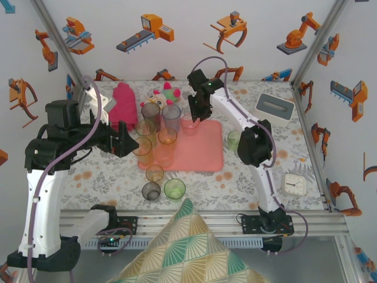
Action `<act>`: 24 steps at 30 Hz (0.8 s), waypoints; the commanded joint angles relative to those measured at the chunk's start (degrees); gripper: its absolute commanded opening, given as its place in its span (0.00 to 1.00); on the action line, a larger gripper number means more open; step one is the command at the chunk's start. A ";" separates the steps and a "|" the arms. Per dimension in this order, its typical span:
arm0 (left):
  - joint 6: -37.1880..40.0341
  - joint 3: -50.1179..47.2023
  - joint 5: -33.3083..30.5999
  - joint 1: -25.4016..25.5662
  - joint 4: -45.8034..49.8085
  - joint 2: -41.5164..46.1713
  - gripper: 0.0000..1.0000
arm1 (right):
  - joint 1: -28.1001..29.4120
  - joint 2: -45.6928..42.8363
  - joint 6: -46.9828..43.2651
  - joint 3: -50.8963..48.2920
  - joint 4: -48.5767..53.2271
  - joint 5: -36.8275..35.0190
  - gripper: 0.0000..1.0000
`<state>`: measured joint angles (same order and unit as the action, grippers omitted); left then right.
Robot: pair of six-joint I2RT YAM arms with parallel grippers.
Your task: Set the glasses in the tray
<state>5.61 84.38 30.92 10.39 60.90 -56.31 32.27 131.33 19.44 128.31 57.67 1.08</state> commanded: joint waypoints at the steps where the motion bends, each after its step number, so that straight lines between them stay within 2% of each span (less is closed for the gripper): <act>1: 0.07 1.07 0.72 -0.37 0.34 0.76 0.97 | -0.37 -4.07 -0.87 -0.73 1.01 0.21 0.37; 9: 0.25 0.97 0.38 -0.37 0.43 0.92 0.97 | -0.32 -7.62 -0.73 -2.62 0.99 0.66 0.36; 18: 0.64 -0.17 -0.14 -0.37 0.49 1.48 0.97 | 1.34 -17.60 -0.36 -14.08 -1.72 0.38 0.33; 22: 0.78 -0.83 -0.16 -0.37 0.45 1.59 0.97 | 2.65 -25.28 1.07 -24.53 -5.26 0.41 0.26; 24: 0.81 -1.13 -0.15 -0.32 0.45 1.81 0.97 | 3.42 -29.01 2.01 -30.08 -7.19 0.95 0.18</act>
<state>5.65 84.01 30.68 10.37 60.93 -55.18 34.68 106.76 19.97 102.54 53.23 1.58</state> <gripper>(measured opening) 0.972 0.201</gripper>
